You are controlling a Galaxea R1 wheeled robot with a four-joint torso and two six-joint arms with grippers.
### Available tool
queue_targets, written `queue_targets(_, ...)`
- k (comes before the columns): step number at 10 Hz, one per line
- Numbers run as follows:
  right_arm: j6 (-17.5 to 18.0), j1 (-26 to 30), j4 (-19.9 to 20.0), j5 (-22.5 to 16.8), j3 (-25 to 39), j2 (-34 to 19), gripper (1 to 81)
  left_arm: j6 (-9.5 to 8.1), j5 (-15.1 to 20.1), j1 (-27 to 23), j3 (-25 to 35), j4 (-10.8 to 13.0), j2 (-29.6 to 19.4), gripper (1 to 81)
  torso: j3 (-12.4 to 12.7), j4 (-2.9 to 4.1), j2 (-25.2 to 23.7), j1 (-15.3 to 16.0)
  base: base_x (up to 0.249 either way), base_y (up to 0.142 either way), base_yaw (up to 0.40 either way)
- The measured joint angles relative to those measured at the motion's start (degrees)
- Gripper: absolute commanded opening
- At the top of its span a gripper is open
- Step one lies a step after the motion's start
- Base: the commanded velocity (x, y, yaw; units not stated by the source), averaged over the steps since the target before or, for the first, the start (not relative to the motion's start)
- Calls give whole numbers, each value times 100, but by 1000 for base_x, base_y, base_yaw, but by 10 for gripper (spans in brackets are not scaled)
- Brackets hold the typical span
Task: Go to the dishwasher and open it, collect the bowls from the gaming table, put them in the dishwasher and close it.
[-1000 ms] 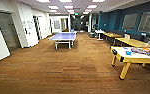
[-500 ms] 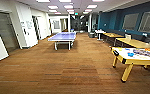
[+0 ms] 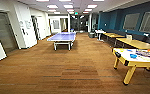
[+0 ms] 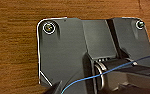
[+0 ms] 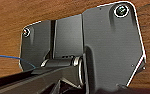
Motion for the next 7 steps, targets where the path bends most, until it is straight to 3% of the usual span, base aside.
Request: queue_targets(7, 0, -2, 0, 2, 16, 44, 811, 0, 7, 28, -9, -2, -1, 811, 0, 0, -2, -4, 183, 0, 0)
